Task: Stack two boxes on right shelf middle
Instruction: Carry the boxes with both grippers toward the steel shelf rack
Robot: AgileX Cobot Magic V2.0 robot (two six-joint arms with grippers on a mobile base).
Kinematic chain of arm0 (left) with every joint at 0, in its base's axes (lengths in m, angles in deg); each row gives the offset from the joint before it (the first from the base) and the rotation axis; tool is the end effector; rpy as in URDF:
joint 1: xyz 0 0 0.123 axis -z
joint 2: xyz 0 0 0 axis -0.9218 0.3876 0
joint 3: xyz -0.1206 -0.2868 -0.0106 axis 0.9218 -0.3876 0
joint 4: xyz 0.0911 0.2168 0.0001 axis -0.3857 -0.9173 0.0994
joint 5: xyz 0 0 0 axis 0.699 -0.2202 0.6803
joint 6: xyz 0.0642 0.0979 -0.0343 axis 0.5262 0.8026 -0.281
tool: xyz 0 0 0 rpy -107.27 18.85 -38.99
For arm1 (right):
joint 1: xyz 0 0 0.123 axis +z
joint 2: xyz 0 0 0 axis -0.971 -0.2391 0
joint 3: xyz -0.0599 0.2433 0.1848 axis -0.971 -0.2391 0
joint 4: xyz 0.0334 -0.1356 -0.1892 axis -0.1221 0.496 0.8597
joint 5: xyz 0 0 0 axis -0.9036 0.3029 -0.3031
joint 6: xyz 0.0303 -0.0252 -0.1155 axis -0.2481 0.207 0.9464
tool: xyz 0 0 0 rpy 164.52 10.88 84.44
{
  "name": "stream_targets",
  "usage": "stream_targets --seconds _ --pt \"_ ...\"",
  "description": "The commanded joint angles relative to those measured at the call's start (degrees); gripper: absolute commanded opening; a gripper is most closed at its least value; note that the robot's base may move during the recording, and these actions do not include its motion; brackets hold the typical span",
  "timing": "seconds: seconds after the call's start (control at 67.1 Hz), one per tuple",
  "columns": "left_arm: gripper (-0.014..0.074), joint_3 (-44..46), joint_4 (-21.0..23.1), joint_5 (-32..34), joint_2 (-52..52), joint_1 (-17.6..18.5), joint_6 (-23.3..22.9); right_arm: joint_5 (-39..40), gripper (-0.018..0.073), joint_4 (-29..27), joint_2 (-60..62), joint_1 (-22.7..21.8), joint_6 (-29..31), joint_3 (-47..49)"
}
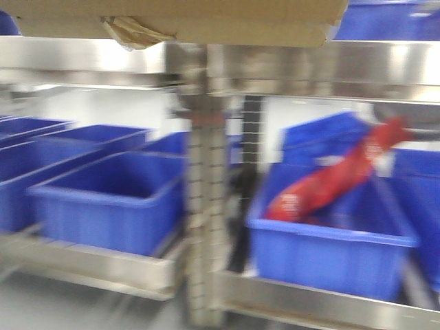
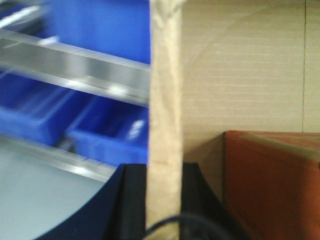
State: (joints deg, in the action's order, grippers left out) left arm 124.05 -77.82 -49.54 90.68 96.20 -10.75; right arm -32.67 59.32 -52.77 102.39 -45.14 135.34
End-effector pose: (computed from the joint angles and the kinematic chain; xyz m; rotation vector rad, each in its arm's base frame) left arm 0.2737 -0.0802 0.5082 -0.1356 2.0387 0.0510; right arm 0.2907 0.1017 0.4975 -0.0029 2.0027 0.1469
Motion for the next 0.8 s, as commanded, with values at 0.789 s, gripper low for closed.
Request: stream_targets --seconds 0.789 --pt "-0.0111 0.61 -2.03 0.75 -0.59 -0.03 -0.08 3.08 -0.0169 2.19 1.03 -0.34 -0.09 0.81"
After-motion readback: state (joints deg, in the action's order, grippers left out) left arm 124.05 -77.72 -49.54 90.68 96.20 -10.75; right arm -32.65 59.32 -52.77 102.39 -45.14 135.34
